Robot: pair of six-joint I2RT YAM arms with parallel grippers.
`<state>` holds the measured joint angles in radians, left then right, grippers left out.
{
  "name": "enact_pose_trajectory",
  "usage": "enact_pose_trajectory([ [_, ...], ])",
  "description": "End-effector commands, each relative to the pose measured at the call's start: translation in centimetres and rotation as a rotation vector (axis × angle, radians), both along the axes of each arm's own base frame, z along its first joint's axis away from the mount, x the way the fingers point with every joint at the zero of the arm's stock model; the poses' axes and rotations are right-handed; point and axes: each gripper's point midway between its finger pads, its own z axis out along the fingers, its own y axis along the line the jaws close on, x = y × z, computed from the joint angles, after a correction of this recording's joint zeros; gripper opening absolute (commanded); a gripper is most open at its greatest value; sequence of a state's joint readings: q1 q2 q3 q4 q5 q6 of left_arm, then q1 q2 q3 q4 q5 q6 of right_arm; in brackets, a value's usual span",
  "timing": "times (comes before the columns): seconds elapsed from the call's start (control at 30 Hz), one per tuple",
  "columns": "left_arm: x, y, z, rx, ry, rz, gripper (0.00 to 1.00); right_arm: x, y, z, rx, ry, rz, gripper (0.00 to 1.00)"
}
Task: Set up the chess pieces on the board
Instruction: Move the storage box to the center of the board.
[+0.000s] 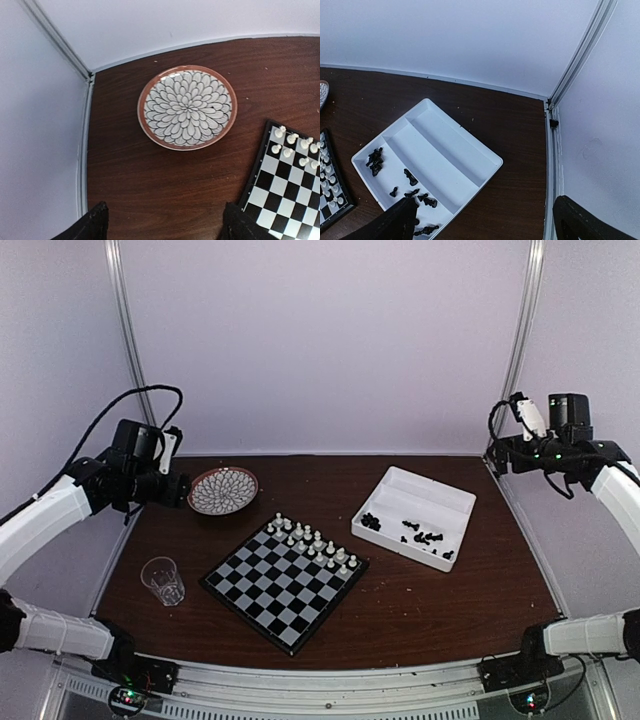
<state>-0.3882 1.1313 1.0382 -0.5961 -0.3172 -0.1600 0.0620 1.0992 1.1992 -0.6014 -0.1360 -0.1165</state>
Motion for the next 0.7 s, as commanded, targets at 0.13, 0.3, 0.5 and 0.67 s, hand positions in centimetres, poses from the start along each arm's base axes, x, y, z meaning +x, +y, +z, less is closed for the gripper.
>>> enact_pose_trajectory([
  [0.13,-2.5,-10.4,-0.6,0.031,0.076,-0.434,0.73,-0.6,1.8,-4.5,-0.192,0.088,0.231,0.89],
  [0.3,-8.4,-15.9,-2.6,0.121,0.218,-0.701,0.71,-1.1,3.0,-7.7,-0.285,0.168,0.372,0.71],
  [0.5,-15.6,-18.0,-7.7,0.266,0.448,-0.883,0.68,-1.2,4.8,-11.7,-0.32,0.238,0.508,0.59],
  [0.67,-19.6,-18.1,-10.8,0.355,0.565,-0.978,0.66,0.4,4.9,-15.8,-0.379,0.342,0.547,0.44],
])
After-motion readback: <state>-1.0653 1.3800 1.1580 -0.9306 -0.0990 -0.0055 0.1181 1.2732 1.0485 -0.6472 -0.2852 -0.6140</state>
